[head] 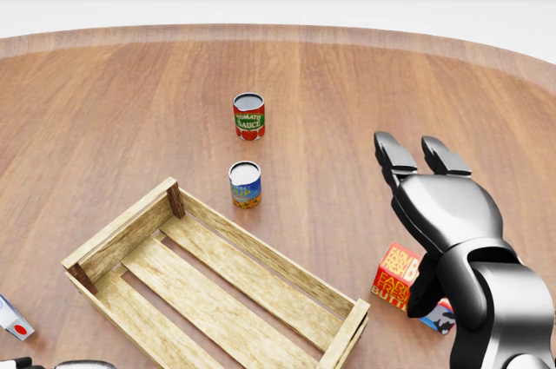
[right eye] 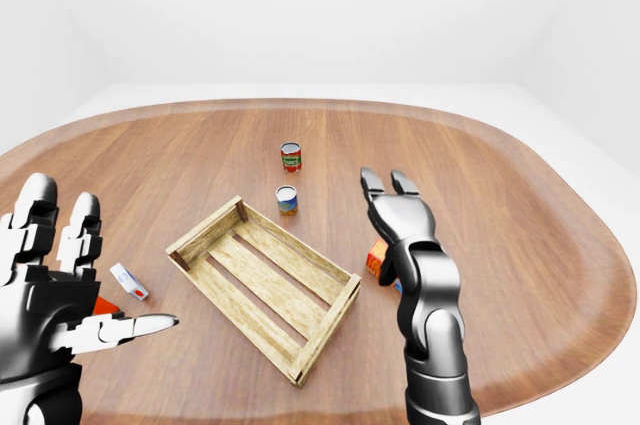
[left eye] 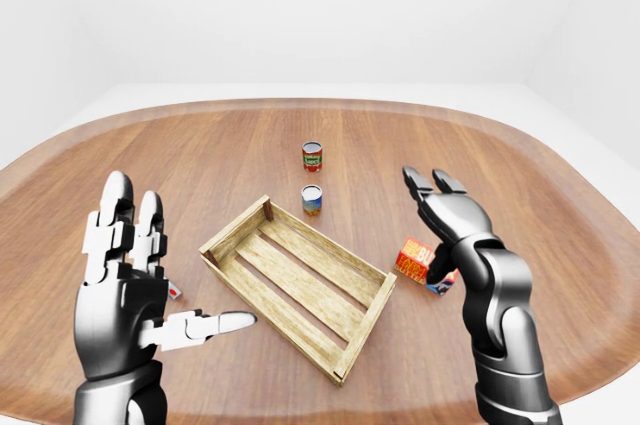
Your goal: Pick up the butter and put it in the tray.
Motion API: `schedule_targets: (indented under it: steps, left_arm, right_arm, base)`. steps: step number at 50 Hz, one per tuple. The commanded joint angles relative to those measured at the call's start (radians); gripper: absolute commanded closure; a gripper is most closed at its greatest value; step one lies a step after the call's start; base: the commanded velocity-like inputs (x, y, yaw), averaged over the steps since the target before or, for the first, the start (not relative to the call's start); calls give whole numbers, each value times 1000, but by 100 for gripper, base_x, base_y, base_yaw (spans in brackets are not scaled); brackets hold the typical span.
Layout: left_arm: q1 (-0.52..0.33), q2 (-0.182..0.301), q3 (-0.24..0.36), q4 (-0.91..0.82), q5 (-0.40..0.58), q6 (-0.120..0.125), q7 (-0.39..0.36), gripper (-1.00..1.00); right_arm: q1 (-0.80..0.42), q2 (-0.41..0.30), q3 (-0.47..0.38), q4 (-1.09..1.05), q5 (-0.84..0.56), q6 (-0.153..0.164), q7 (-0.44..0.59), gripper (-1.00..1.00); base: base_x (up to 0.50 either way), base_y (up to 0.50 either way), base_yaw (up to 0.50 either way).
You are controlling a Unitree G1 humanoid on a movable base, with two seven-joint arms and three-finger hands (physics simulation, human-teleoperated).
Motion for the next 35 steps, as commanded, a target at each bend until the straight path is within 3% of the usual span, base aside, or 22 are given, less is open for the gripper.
schedule_targets:
  steps: [1,25,35]
  left_arm:
    - [-3,1,10,0,-9,0,-1,-100]
    - [-9,5,4,18,-3,0,4,-100]
    - [-13,9,-2,26,3,0,9,-100]
  right_arm:
    - [9,-9,3,49,69,0,0,-100]
    - [-5,-60,-2,219,265,0,0,-100]
    - [-5,-78,9,240,286,0,0,-100]
  base:
    - [0,0,0]
    - [0,0,0]
    - [0,0,0]
